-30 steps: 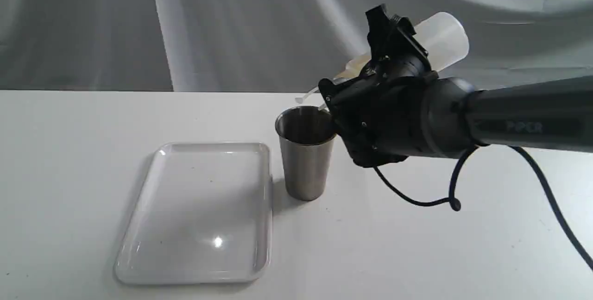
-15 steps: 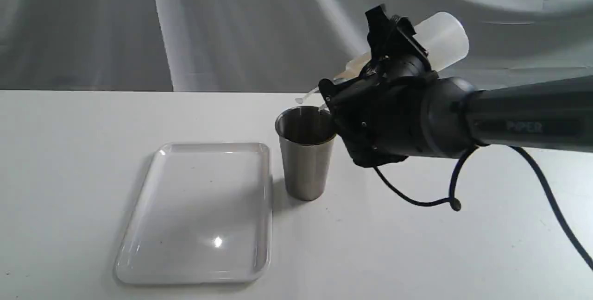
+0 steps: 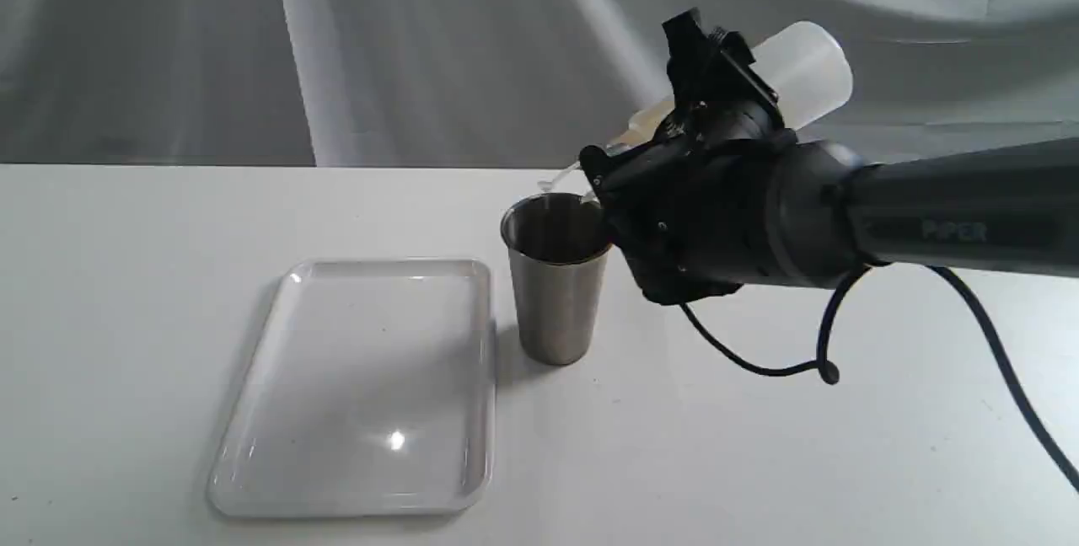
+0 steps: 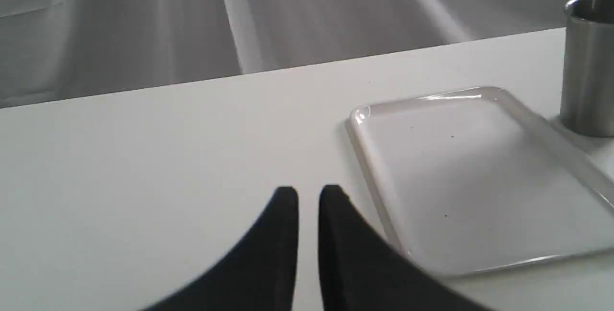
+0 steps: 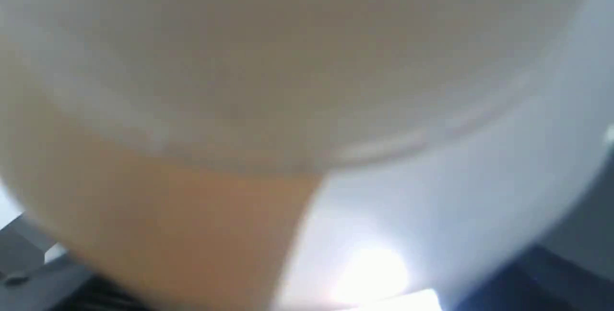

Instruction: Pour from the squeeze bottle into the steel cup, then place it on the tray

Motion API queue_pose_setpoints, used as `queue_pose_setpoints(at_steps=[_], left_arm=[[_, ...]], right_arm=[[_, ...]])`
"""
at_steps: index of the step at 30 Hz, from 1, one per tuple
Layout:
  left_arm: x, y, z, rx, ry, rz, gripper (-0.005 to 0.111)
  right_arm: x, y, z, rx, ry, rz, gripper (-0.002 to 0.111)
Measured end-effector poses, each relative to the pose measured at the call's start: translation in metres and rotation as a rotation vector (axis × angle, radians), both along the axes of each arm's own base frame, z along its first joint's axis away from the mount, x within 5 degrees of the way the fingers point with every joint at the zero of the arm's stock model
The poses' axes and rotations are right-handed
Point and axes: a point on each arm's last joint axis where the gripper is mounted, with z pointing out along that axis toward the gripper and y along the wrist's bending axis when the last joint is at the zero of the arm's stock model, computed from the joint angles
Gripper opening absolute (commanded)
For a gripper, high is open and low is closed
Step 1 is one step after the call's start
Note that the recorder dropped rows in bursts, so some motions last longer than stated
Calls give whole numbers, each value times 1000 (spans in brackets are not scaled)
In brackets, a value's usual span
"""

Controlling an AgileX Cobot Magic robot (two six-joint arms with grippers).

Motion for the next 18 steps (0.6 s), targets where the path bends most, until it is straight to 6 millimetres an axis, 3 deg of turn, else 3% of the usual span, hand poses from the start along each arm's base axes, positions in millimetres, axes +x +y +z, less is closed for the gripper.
queue_pose_setpoints(at_steps=[11,18], left_arm=[[0,0,0,0,0,0,8],[0,0,0,0,0,0,8]], right_arm=[[0,0,0,-11,9,4,41],[0,-1,5,117,-79,-18,41]])
